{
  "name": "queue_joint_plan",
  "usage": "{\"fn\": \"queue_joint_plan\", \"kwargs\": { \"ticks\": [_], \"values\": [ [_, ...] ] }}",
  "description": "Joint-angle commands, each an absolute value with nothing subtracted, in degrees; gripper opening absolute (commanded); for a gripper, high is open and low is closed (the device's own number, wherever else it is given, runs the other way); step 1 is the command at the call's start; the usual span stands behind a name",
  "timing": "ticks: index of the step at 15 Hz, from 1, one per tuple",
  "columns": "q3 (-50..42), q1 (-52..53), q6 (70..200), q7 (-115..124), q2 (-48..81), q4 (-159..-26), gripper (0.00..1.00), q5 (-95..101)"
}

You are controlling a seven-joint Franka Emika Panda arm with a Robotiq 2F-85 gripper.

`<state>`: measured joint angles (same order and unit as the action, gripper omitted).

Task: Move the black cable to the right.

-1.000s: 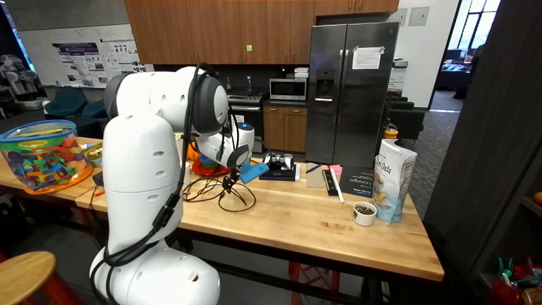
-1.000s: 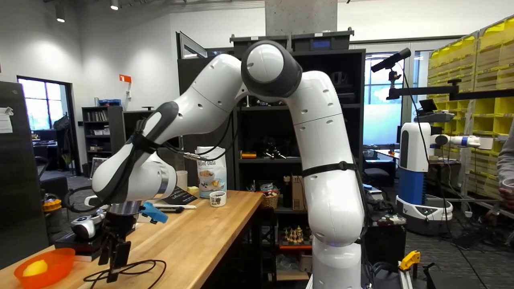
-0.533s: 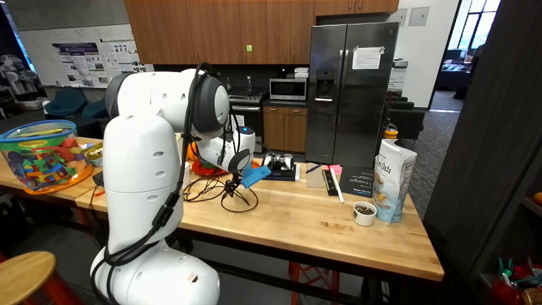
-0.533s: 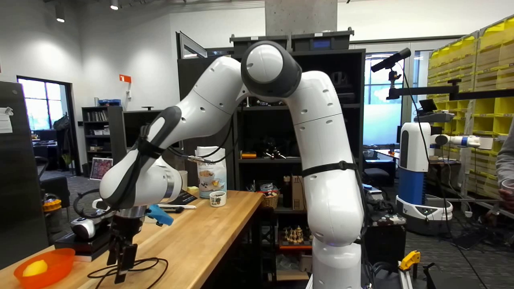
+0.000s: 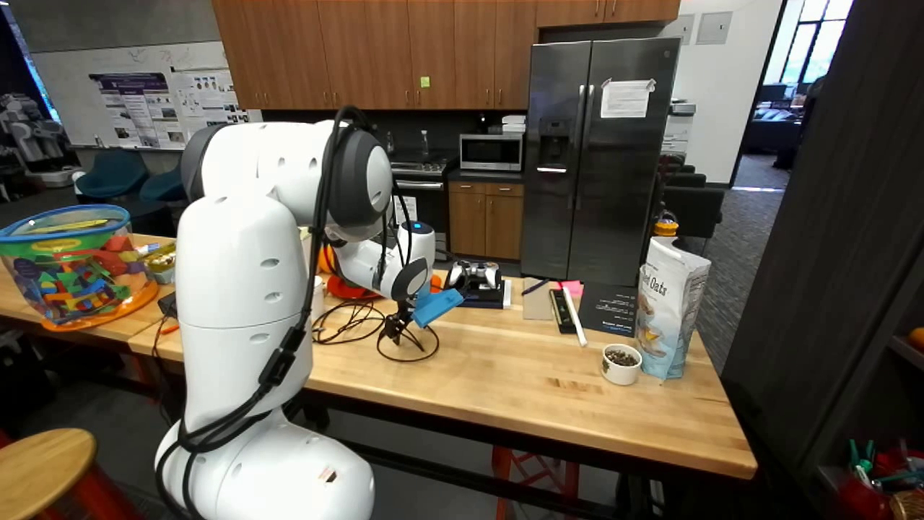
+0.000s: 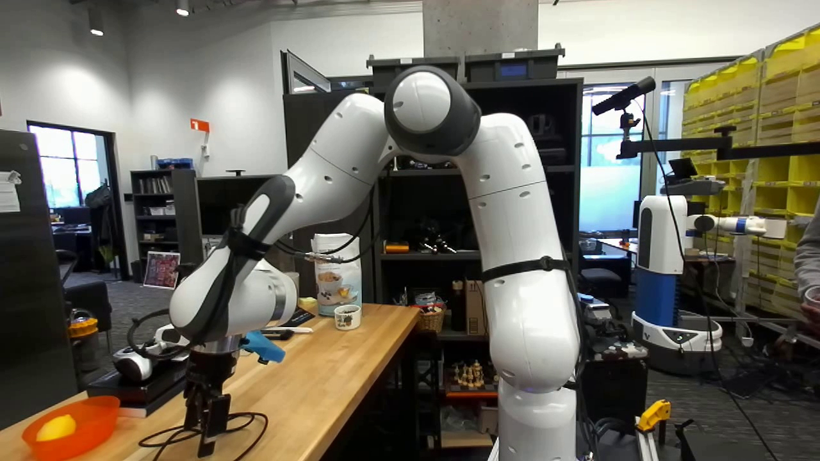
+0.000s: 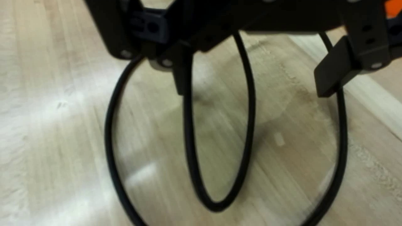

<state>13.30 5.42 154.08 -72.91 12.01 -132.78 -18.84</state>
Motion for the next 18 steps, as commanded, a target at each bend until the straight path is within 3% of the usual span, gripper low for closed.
{"fn": "queue_joint_plan", "kwargs": {
  "ticks": [1,18],
  "values": [
    [13.4,4.8,153.5,-70.1,10.8,-134.2,1.0,-16.2],
    [15.9,5.1,147.6,-45.0,9.3,-132.5,1.0,-32.8]
  ]
}}
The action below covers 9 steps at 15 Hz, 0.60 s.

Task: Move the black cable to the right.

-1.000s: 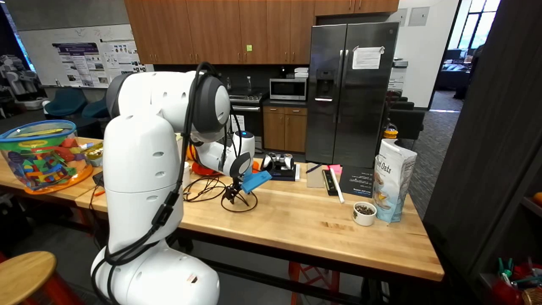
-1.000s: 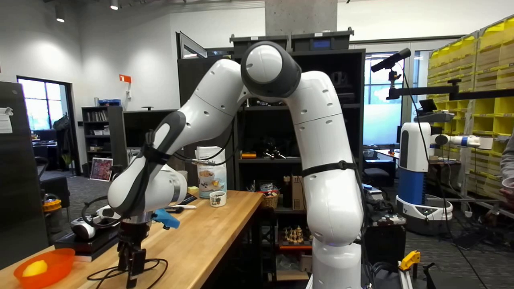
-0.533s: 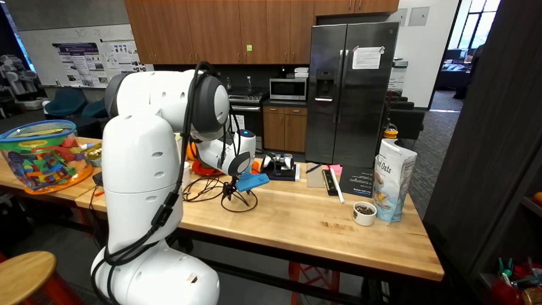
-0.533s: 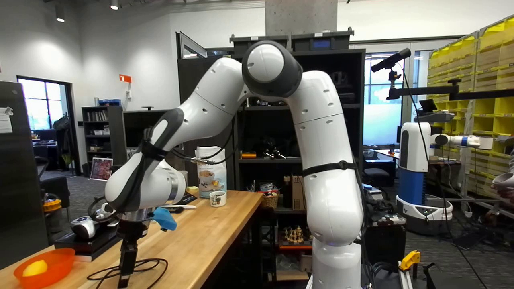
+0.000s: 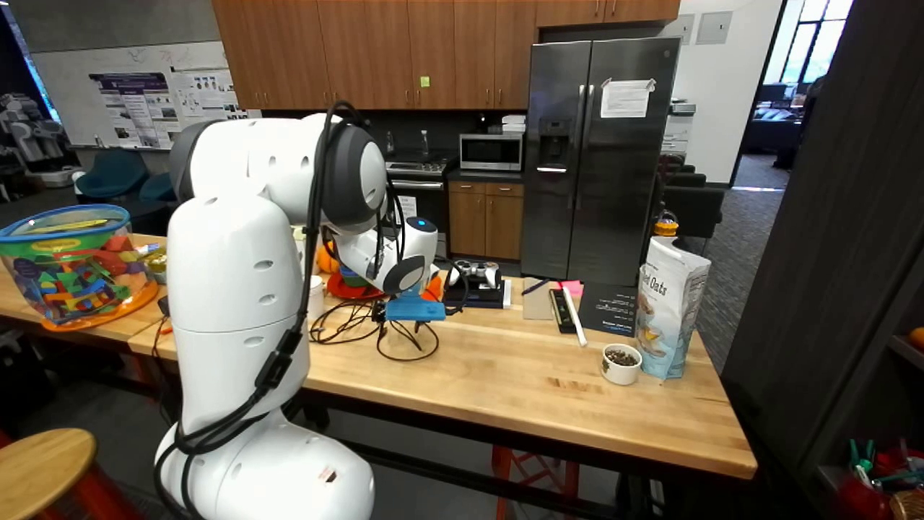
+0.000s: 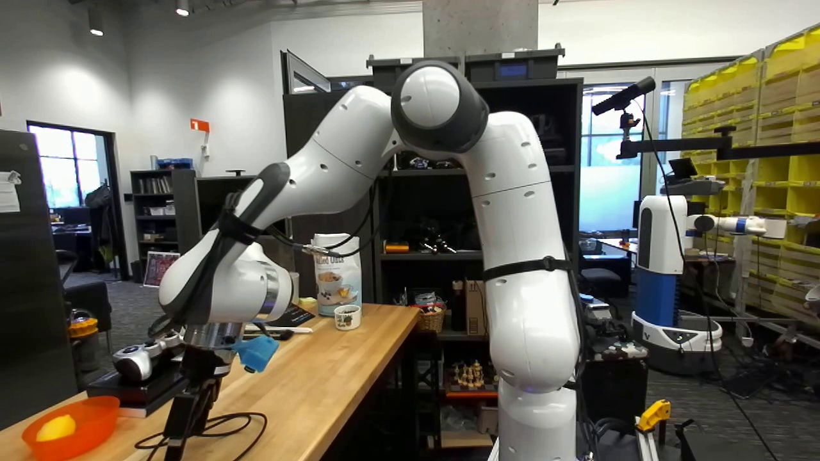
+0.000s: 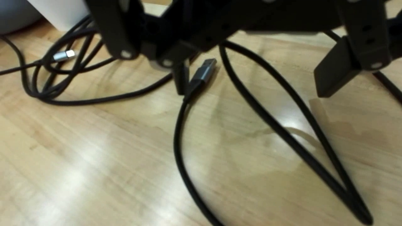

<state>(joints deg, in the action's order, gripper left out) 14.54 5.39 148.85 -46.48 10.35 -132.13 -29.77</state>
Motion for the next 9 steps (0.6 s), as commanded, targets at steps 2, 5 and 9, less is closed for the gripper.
{"fn": "queue_joint_plan", "kwargs": {
  "ticks": [2,5,9],
  "values": [
    [16.7,5.8,148.1,-44.1,9.8,-132.4,1.0,-34.8],
    [18.0,7.5,149.5,-42.2,10.8,-132.3,1.0,-36.3],
    [19.2,9.1,150.2,-38.7,12.7,-131.3,1.0,-35.6]
  ]
}}
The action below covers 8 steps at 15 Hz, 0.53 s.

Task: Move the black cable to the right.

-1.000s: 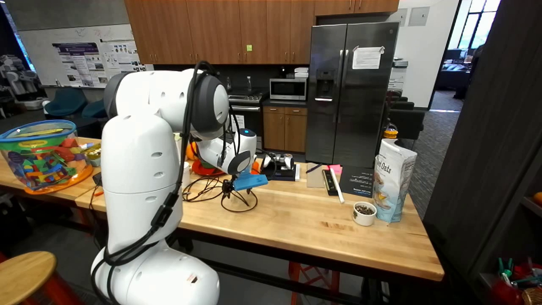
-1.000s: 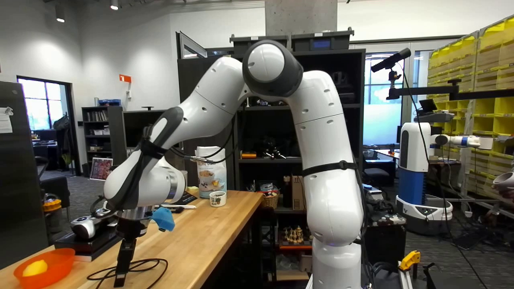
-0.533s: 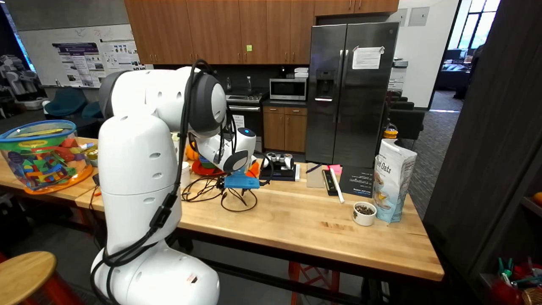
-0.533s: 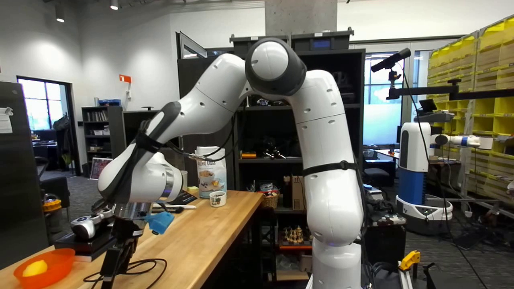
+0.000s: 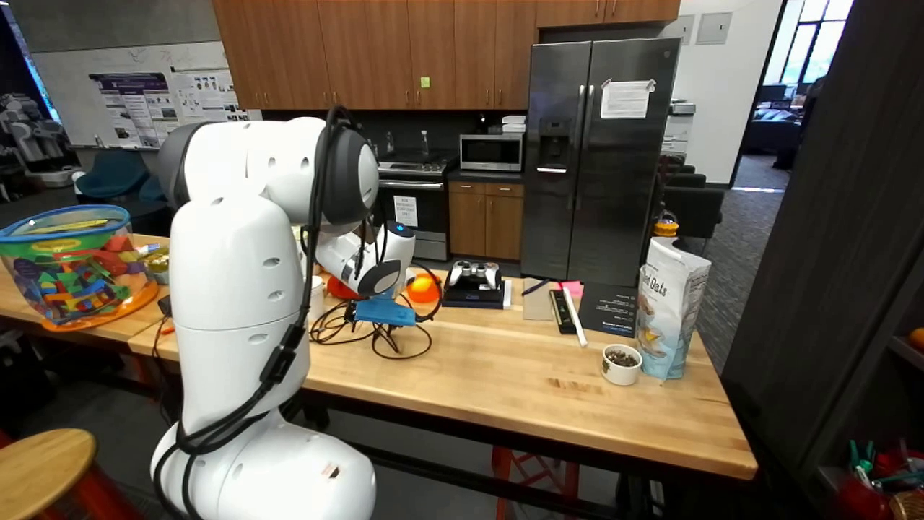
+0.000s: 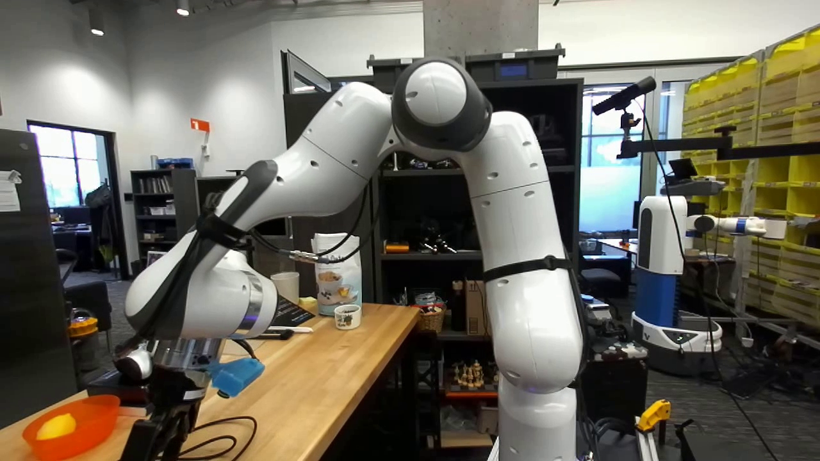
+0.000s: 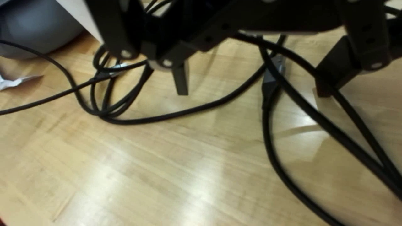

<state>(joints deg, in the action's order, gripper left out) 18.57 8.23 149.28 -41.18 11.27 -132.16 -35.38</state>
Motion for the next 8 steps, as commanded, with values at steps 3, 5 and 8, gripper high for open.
{"fn": "queue_joint_plan", "kwargs": {
  "ticks": [3,5,8],
  "values": [
    [20.2,9.8,152.0,-37.1,13.3,-131.0,1.0,-35.2],
    [21.2,10.3,153.9,-35.7,13.4,-130.9,1.0,-36.3],
    [23.8,11.9,159.4,-32.6,14.1,-131.1,1.0,-37.8]
  ]
}}
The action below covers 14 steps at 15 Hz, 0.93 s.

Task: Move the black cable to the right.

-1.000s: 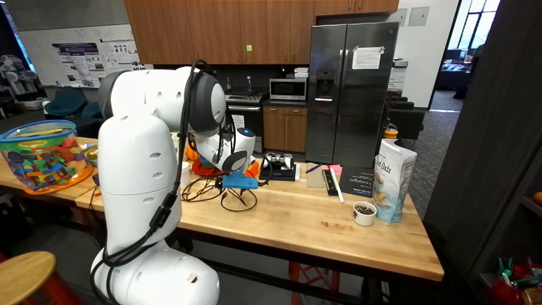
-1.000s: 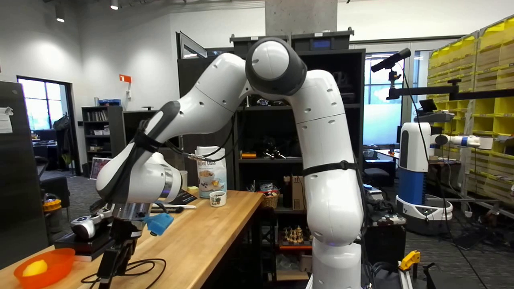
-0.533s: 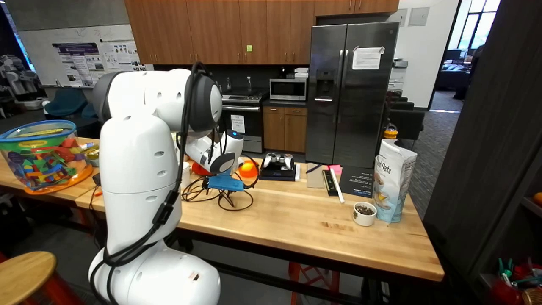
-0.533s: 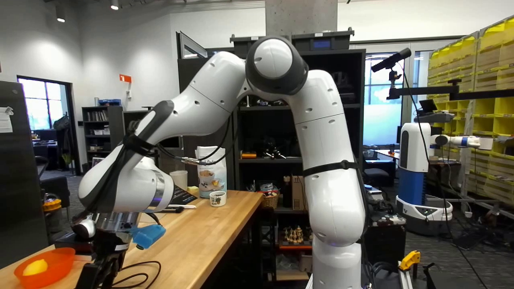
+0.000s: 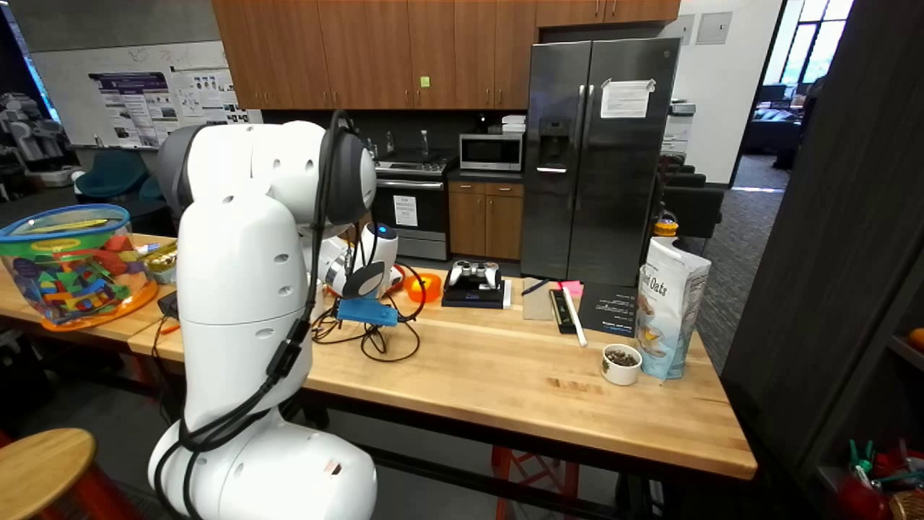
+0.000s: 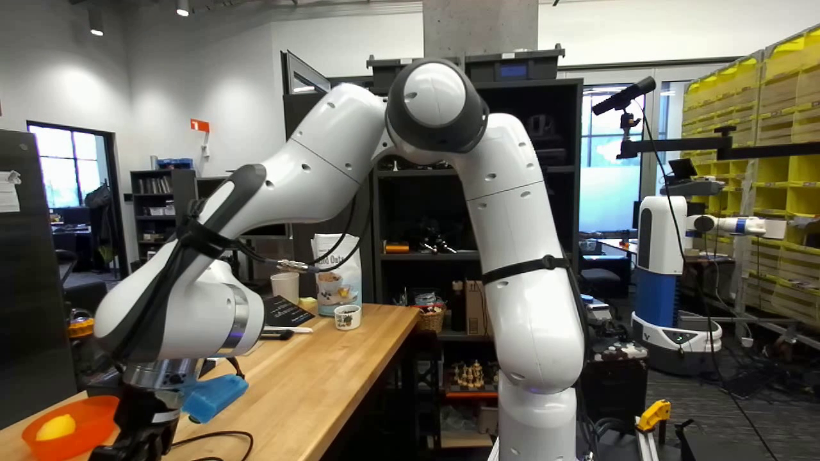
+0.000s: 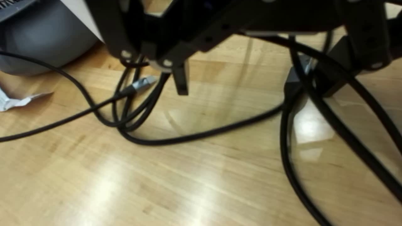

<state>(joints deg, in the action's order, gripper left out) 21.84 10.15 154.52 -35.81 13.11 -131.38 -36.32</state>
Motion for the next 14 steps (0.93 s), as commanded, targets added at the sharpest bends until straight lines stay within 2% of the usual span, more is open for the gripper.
{"fn": "queue_joint_plan", "kwargs": {
  "ticks": [1,6,12,14],
  "values": [
    [24.6,12.8,161.4,-30.8,14.6,-131.3,1.0,-37.3],
    [28.4,16.9,172.7,-18.6,18.5,-132.1,1.0,-35.0],
    [21.7,27.8,181.2,-7.9,20.1,-131.3,1.0,-35.4],
    [22.3,27.4,183.0,0.3,20.7,-131.5,1.0,-27.9]
  ]
}}
